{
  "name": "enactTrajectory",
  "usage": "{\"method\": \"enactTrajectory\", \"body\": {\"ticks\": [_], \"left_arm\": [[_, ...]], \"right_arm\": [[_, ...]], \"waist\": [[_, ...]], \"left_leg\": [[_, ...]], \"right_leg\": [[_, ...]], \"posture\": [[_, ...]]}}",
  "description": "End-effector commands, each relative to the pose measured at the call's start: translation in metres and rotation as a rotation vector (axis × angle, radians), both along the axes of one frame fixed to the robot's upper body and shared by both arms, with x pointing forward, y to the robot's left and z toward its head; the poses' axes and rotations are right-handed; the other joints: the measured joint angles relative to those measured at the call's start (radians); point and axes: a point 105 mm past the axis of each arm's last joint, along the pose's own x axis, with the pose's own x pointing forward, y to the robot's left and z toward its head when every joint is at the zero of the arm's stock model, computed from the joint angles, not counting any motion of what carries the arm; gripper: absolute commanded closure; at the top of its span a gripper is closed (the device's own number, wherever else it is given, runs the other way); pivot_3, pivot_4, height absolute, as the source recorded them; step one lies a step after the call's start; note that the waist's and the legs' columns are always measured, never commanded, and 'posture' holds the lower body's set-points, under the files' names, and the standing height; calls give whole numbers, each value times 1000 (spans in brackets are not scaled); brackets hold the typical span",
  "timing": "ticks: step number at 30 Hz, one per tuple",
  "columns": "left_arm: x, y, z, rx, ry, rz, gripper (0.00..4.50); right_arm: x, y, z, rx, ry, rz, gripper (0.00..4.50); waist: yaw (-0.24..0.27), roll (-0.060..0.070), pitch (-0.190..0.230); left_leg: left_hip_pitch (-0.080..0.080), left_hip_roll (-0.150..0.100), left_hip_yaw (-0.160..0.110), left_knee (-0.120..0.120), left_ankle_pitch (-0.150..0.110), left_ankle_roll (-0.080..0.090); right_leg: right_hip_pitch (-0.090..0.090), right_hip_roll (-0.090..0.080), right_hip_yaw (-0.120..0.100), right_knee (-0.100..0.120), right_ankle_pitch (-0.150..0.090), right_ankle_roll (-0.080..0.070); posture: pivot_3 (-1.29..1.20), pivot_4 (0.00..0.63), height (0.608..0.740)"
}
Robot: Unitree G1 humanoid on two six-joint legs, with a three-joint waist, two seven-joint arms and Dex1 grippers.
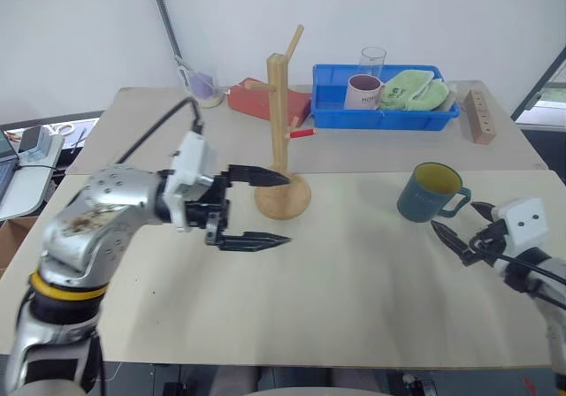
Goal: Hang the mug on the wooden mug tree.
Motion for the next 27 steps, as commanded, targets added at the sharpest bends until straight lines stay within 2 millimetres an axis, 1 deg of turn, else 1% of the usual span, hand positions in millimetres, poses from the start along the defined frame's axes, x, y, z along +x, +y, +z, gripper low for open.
{"method": "enactTrajectory", "body": {"ticks": [1,4,7,12,17,22,27], "left_arm": [[3,-7,-1,21,-39,-45,0],[3,-13,-2,23,-46,-72,0],[3,-17,-3,24,-54,-90,0],[3,-17,-4,33,-56,-87,0],[3,-17,-2,27,-51,-84,0],[3,-18,-2,23,-48,-84,0],[4,-19,-1,23,-49,-80,0]], "right_arm": [[8,-10,8,11,-64,-125,14],[11,-15,3,24,-66,-177,14],[15,-24,-1,35,-66,-227,14],[20,-38,-3,40,-79,-282,14],[27,-42,-3,79,-92,-292,14],[34,-43,1,107,-106,-294,14],[41,-38,-3,143,-75,-286,14]], "waist": [[-1,0,0],[0,0,0],[2,0,0],[2,0,0],[-1,0,0],[1,0,0],[1,0,0]], "left_leg": [[0,0,0,0,3,4],[0,0,0,-1,4,6],[0,0,-1,-1,4,6],[0,0,-1,-2,4,7],[0,0,-1,-2,5,8],[0,0,-1,-2,5,8],[0,0,-1,-2,5,9]], "right_leg": [[0,0,0,0,0,0],[0,1,0,0,0,0],[0,1,0,0,0,0],[0,1,0,0,0,0],[0,2,1,0,0,0],[1,2,1,0,0,0],[1,2,1,0,0,0]], "posture": [[0,150,740],[0,150,740],[0,150,740],[0,150,740],[0,150,740],[0,150,740],[0,150,740]]}}
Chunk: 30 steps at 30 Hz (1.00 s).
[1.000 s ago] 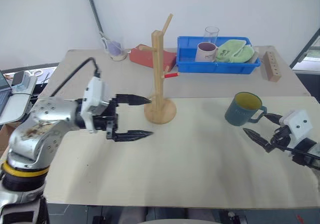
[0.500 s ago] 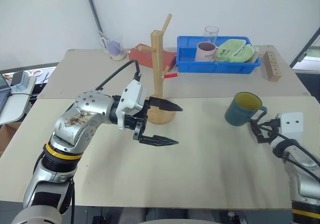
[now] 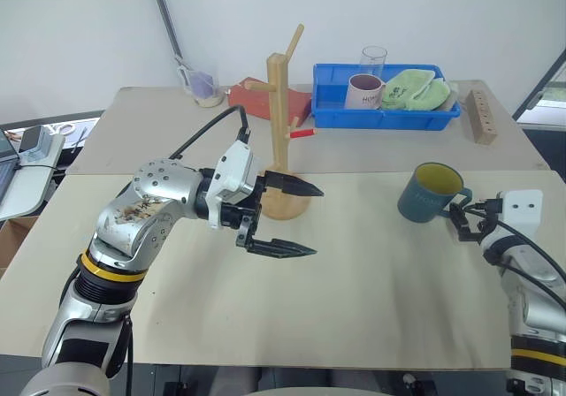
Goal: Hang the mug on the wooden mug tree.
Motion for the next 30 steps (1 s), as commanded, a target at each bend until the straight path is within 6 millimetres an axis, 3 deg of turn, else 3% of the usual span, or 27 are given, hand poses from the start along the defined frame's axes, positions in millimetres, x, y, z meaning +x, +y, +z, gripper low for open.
{"method": "enactTrajectory", "body": {"ticks": [1,4,15,30], "left_arm": [[-1,-1,9,-12,-39,-4,0],[0,0,9,-10,-41,-1,0],[2,5,7,1,-41,26,0],[4,7,4,-5,-33,52,0]], "right_arm": [[7,3,8,30,-27,4,14],[10,7,7,40,-27,17,753],[16,23,4,87,3,78,4473],[16,28,4,51,14,126,4473]], "waist": [[-1,0,0],[-1,0,0],[0,0,0],[0,0,0]], "left_leg": [[0,0,0,0,0,0],[0,0,0,0,0,0],[0,0,0,0,0,0],[0,1,-1,0,0,0]], "right_leg": [[0,0,0,0,0,0],[0,0,0,0,0,0],[0,1,0,0,0,0],[0,3,1,0,0,0]], "posture": [[0,150,740],[0,150,740],[0,150,740],[0,150,740]]}}
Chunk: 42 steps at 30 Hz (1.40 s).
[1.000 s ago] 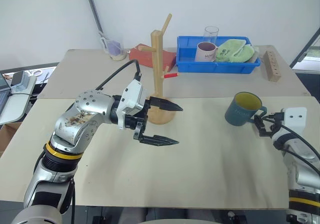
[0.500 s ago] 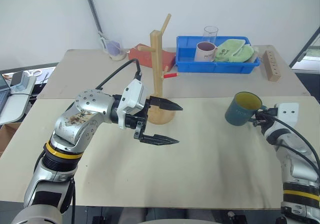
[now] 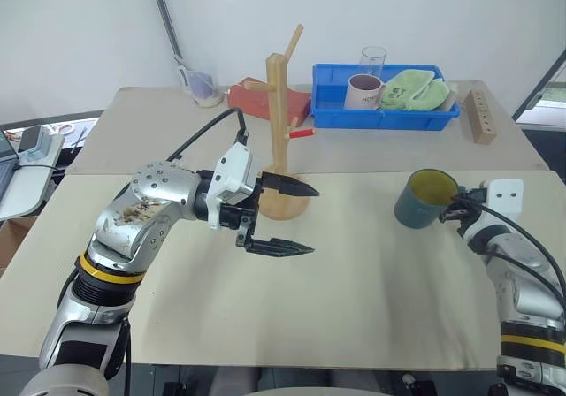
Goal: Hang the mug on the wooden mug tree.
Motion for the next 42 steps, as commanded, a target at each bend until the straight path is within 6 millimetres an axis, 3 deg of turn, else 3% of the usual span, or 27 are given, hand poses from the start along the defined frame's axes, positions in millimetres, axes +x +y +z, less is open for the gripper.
{"method": "enactTrajectory", "body": {"ticks": [1,4,10,18,29,36,42], "left_arm": [[1,4,9,-21,-40,18,0],[2,3,9,-24,-42,20,0],[2,1,12,-45,-31,21,0],[-1,-1,14,-54,-13,0,0],[0,-2,15,-52,-24,5,0],[2,-1,14,-47,-28,12,0],[5,4,15,-57,-27,54,0]], "right_arm": [[0,3,3,-15,-6,20,4473],[2,-1,7,7,-33,-12,4473],[3,1,4,6,-15,-7,2384],[-1,-3,-5,38,15,-58,2384],[0,6,-12,59,16,-76,2384],[2,5,-11,70,1,-79,4480],[4,9,-1,-30,-20,-28,4480]], "waist": [[0,0,0],[0,0,0],[0,0,0],[-1,0,0],[-2,0,0],[-1,0,0],[-2,0,0]], "left_leg": [[0,0,0,0,0,0],[0,0,0,0,0,0],[0,0,0,0,0,0],[0,0,0,0,0,0],[0,1,0,0,0,0],[0,1,0,0,0,0],[0,1,0,0,0,0]], "right_leg": [[0,0,0,0,0,0],[0,0,0,0,0,0],[-1,1,1,0,0,0],[-1,1,1,0,0,0],[-1,1,1,0,0,0],[-1,1,1,0,0,0],[-1,2,2,0,0,0]], "posture": [[0,150,740],[0,150,740],[0,150,740],[0,150,740],[0,150,740],[0,150,740],[0,150,740]]}}
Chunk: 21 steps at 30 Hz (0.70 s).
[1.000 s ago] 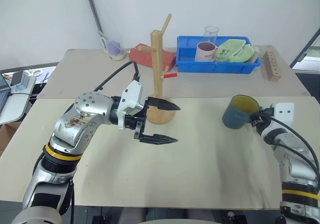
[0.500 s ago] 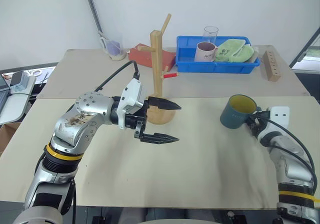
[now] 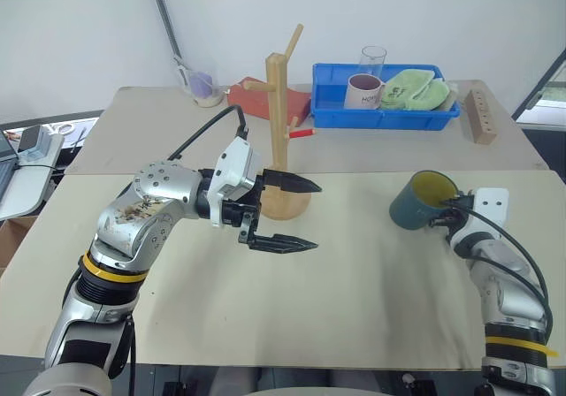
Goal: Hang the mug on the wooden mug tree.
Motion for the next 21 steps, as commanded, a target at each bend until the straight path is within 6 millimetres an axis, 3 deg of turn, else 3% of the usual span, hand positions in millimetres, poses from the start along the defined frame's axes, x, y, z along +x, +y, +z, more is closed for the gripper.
{"method": "enactTrajectory", "body": {"ticks": [1,5,9,12,15,21], "left_arm": [[4,10,12,-29,-46,65,0],[6,40,17,-77,-23,225,0],[4,72,5,-43,1,386,0],[2,85,1,-40,9,454,0],[2,90,2,-77,17,495,0],[-3,91,3,-122,44,506,0]], "right_arm": [[3,2,24,-133,-68,54,4480],[5,40,72,-479,-141,342,4480],[2,95,120,-799,-217,686,4480],[3,123,145,-943,-252,847,4480],[7,144,165,-1030,-278,947,4480],[10,172,179,-1144,-303,1087,4480]], "waist": [[-1,0,0],[-10,4,1],[-28,4,2],[-26,2,3],[-20,0,4],[-3,-1,4]], "left_leg": [[0,0,0,0,0,0],[0,0,0,-1,0,0],[1,3,0,-1,0,0],[3,6,1,-1,-3,-5],[1,7,1,-2,-5,-7],[-2,7,5,-2,-4,-9]], "right_leg": [[0,0,0,0,0,0],[-2,1,4,0,0,0],[-2,6,7,0,0,0],[-3,8,8,0,0,0],[-6,9,8,0,0,-1],[-9,9,12,0,1,-2]], "posture": [[0,150,740],[0,150,740],[0,150,740],[0,150,740],[0,150,740],[0,150,740]]}}
